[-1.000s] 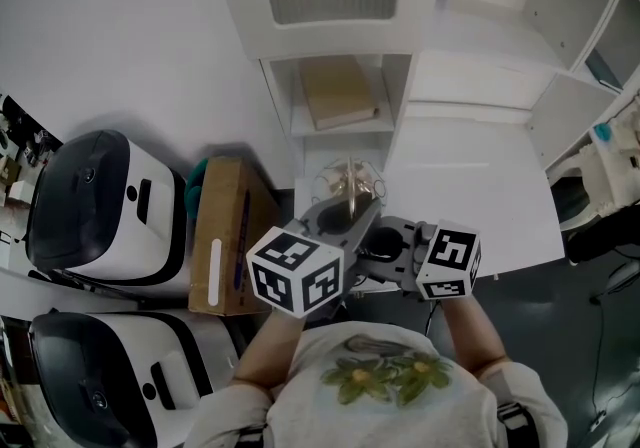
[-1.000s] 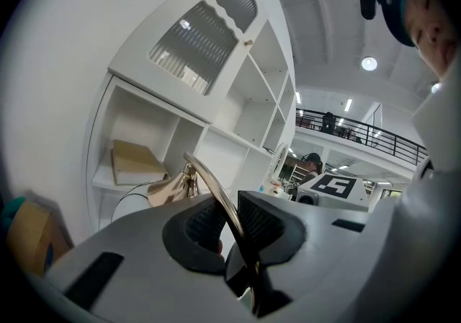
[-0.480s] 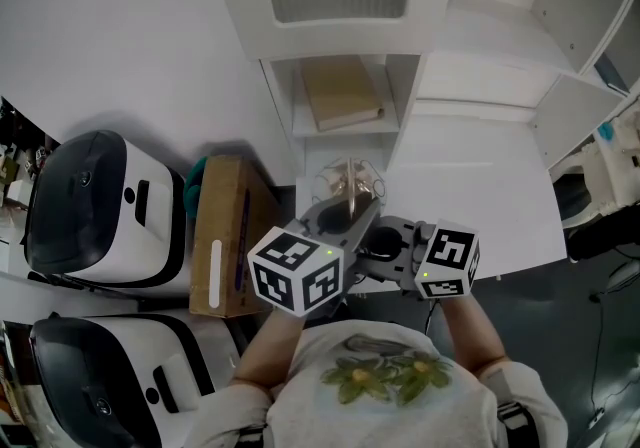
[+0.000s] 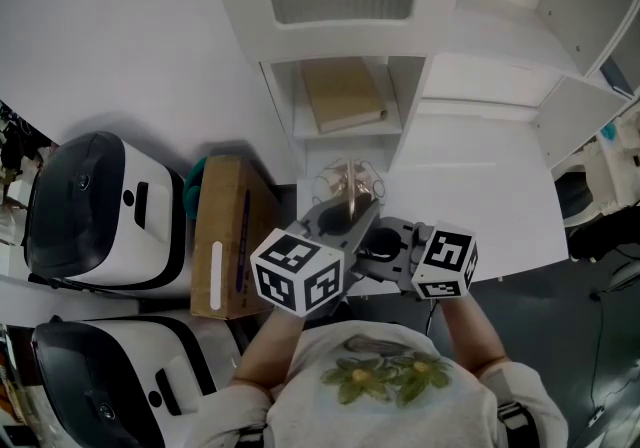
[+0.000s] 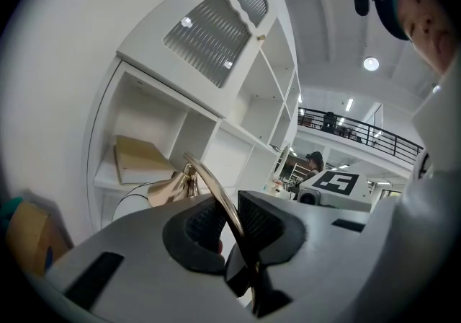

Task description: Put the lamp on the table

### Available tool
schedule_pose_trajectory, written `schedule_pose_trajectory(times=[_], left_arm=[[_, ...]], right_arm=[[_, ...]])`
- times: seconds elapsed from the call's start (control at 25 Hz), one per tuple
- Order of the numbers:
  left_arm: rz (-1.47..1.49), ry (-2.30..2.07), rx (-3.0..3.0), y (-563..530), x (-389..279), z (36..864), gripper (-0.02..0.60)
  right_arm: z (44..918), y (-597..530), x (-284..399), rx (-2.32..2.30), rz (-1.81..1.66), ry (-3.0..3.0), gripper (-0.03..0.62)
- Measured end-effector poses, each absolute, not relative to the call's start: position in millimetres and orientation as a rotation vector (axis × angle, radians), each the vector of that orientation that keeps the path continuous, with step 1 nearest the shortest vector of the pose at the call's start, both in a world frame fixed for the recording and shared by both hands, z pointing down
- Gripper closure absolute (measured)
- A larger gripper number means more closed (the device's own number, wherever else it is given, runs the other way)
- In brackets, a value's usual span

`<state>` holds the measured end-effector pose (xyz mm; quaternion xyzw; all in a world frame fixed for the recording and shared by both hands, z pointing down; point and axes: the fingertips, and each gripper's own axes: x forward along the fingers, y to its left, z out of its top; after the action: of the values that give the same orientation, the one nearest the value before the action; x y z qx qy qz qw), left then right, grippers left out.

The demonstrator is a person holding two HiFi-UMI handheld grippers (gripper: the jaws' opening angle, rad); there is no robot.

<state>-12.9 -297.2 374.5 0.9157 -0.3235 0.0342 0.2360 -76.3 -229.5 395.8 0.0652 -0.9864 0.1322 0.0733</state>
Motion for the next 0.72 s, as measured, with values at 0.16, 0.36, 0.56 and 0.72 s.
schedule_pose_trajectory(times=[0.16,0.36,0.56,0.72], left_arm=[[0.102,-0.894,2.505,-302.2,-14.4,380.0,0.511],[0.095,-0.893,2.498,-305.3,-16.0,384.1,0.511],[0.077,-0.881,2.497,-306.8,-17.4,383.5,0.511],[0.059,-0.869,2.504,-304.0,-16.5,384.7,0.511]], right_arm=[[400.9,-234.3,-77.6,0.204,0.409,-2.959,0.503],[405.0,-237.3,-79.0,0.206,0.42,-2.954,0.504],[405.1,-238.7,-80.5,0.193,0.437,-2.967,0.505],[407.0,-236.2,-79.8,0.177,0.445,-2.976,0.505]])
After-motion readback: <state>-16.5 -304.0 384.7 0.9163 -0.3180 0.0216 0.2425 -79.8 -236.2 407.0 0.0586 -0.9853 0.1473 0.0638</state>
